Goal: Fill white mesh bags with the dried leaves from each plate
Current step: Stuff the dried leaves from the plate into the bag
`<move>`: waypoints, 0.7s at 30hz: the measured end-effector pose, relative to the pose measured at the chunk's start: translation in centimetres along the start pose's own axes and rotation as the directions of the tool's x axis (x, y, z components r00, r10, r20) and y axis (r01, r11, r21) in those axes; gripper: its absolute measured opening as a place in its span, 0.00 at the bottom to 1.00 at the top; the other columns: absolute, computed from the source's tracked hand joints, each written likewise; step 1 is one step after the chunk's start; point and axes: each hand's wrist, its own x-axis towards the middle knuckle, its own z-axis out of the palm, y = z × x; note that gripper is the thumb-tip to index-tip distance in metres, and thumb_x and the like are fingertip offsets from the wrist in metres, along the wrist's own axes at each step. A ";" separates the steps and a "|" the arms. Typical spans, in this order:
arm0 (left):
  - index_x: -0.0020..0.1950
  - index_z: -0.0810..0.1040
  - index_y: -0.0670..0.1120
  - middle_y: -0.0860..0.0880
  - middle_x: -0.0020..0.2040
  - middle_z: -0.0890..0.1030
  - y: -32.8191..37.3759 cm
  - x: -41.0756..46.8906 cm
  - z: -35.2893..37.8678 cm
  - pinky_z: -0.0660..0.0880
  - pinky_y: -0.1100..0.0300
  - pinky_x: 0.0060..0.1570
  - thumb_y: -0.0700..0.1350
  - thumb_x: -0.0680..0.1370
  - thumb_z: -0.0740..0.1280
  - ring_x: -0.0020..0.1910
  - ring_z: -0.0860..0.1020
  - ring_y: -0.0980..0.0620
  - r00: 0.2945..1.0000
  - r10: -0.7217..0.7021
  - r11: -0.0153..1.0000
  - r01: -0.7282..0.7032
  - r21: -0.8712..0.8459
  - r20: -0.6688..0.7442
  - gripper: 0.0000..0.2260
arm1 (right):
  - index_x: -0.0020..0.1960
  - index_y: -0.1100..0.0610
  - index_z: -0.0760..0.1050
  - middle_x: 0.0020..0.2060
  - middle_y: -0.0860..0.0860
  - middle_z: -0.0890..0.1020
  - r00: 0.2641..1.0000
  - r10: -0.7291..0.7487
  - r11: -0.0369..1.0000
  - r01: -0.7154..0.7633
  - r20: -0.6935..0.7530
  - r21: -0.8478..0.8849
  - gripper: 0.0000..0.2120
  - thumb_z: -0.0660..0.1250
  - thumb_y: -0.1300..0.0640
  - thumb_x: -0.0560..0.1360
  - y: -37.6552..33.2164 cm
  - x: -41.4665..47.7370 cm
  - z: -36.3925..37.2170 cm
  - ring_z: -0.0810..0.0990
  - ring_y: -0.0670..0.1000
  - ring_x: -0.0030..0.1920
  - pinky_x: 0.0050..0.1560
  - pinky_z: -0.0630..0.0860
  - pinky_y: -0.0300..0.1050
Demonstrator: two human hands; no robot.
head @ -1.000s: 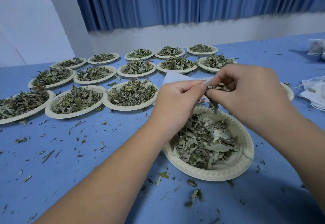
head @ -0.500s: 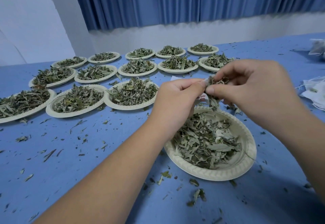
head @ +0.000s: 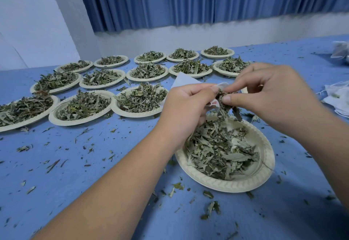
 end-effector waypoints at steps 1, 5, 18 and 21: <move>0.51 0.84 0.43 0.54 0.26 0.71 0.0 0.0 0.0 0.58 0.67 0.23 0.40 0.79 0.67 0.23 0.59 0.56 1.000 0.000 1.000 0.000 -0.008 0.003 0.07 | 0.38 0.45 0.82 0.37 0.44 0.78 1.000 0.006 1.000 -0.006 0.002 -0.001 0.06 0.78 0.52 0.64 0.0 0.0 0.0 0.69 0.43 0.29 0.32 0.65 0.31; 0.48 0.83 0.42 0.54 0.26 0.74 0.2 0.0 -0.1 0.60 0.67 0.21 0.39 0.78 0.66 0.22 0.61 0.58 1.000 0.000 0.998 0.001 -0.061 0.019 0.05 | 0.43 0.46 0.79 0.31 0.37 0.75 0.996 0.090 0.991 -0.089 -0.006 0.100 0.12 0.78 0.49 0.62 0.6 0.3 0.1 0.68 0.41 0.27 0.28 0.65 0.28; 0.45 0.83 0.44 0.52 0.25 0.76 0.7 0.0 -0.6 0.59 0.68 0.20 0.38 0.79 0.65 0.20 0.61 0.59 0.995 -0.018 0.993 0.029 -0.111 0.096 0.08 | 0.43 0.57 0.82 0.35 0.53 0.82 0.926 0.241 0.802 -0.358 0.289 0.478 0.13 0.76 0.52 0.62 1.3 0.7 1.1 0.78 0.47 0.30 0.31 0.76 0.39; 0.51 0.83 0.41 0.53 0.27 0.76 0.9 -0.2 -0.7 0.60 0.68 0.21 0.38 0.79 0.65 0.20 0.65 0.60 0.997 -0.008 1.000 0.010 -0.028 0.079 0.07 | 0.42 0.61 0.80 0.32 0.54 0.81 0.930 0.281 0.831 -0.359 0.235 0.425 0.10 0.77 0.58 0.65 1.2 0.6 1.4 0.77 0.49 0.26 0.26 0.75 0.39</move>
